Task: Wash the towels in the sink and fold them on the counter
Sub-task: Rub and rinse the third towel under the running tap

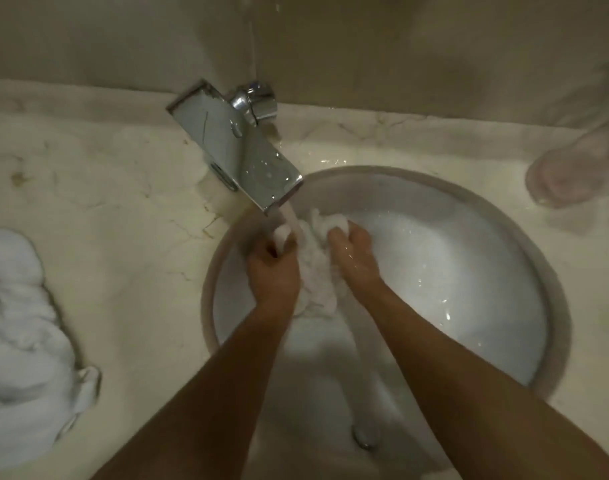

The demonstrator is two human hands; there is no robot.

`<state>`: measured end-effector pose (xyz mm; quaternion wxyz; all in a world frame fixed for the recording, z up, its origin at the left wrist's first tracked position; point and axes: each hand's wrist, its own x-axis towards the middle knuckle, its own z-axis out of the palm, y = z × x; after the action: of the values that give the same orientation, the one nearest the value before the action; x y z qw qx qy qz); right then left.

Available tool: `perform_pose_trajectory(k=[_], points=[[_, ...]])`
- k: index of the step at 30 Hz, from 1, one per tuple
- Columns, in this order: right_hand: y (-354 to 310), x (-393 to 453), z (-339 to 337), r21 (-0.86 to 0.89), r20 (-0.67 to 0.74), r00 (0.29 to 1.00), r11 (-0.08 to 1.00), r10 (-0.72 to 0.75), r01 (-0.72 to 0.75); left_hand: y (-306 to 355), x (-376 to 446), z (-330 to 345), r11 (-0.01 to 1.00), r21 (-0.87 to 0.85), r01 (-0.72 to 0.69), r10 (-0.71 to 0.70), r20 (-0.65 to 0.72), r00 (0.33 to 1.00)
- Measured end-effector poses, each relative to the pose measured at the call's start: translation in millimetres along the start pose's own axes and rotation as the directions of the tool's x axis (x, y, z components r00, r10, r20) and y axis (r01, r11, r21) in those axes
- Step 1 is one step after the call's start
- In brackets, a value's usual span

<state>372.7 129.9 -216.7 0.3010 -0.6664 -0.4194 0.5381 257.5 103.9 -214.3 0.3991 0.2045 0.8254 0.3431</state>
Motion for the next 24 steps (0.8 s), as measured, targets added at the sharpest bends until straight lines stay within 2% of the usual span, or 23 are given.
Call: perform_pose_trajectory(k=[2, 4, 6, 7, 8, 9, 10, 11, 13, 15, 17, 19, 20, 22, 23, 24], points=[[-3, -25, -26, 0.172, 0.015, 0.999, 0.984, 0.038, -0.040, 2, -18, -31, 0.983, -0.168, 0.072, -0.052, 0.122, 0.991], [-1, -42, -54, 0.257, 0.096, 0.994, 0.963, 0.055, -0.078, -1, -24, -55, 0.910, -0.346, 0.229, -0.132, 0.282, 0.950], [-2, -56, -77, 0.274, 0.249, 0.965, 0.949, 0.087, -0.156, 3, -30, -70, 0.782, -0.459, 0.422, -0.175, 0.488, 0.855], [-4, -60, -84, 0.210, 0.314, 0.941, 0.957, 0.130, -0.202, 7, -32, -74, 0.784, -0.394, 0.479, -0.206, 0.563, 0.801], [-8, -65, -88, 0.088, 0.364, 0.915, 0.971, 0.176, -0.222, 7, -34, -77, 0.867, -0.253, 0.429, -0.215, 0.587, 0.781], [-13, -70, -91, -0.028, 0.399, 0.890, 0.973, 0.222, -0.230, 9, -36, -79, 0.958, -0.042, 0.284, -0.204, 0.594, 0.778], [-15, -71, -92, -0.114, 0.422, 0.870, 0.967, 0.256, -0.229, 13, -40, -82, 0.978, 0.192, 0.083, -0.184, 0.603, 0.776], [-17, -75, -93, -0.183, 0.440, 0.855, 0.960, 0.274, -0.214, 15, -41, -85, 0.922, 0.375, -0.092, -0.173, 0.614, 0.770], [-16, -75, -98, -0.388, 0.402, 0.883, 0.919, 0.243, -0.076, 20, -41, -92, 0.821, 0.499, -0.279, -0.107, 0.614, 0.782], [-13, -77, -108, -0.476, 0.351, 0.920, 0.880, 0.176, 0.013, 22, -34, -101, 0.847, 0.432, -0.310, 0.002, 0.580, 0.815], [-14, -81, -120, -0.358, 0.271, 0.955, 0.934, 0.118, -0.014, 26, -32, -112, 0.922, 0.255, -0.293, 0.118, 0.536, 0.836], [-20, -89, -130, -0.203, 0.117, 0.992, 0.979, 0.052, -0.027, 33, -39, -121, 0.971, 0.053, -0.232, 0.184, 0.448, 0.875], [-24, -93, -132, -0.142, 0.039, 0.999, 0.990, 0.008, -0.002, 36, -43, -123, 0.987, -0.101, -0.124, 0.155, 0.431, 0.889], [-33, -100, -129, -0.070, -0.030, 0.996, 0.994, -0.087, 0.085, 42, -47, -123, 0.933, -0.330, 0.142, 0.054, 0.521, 0.852], [-37, -103, -127, -0.089, -0.012, 0.993, 0.989, -0.116, 0.115, 42, -46, -121, 0.929, -0.301, 0.216, -0.004, 0.576, 0.818], [-39, -102, -125, -0.147, 0.037, 0.994, 0.983, -0.104, 0.108, 40, -40, -117, 0.957, -0.165, 0.237, -0.093, 0.602, 0.793]])
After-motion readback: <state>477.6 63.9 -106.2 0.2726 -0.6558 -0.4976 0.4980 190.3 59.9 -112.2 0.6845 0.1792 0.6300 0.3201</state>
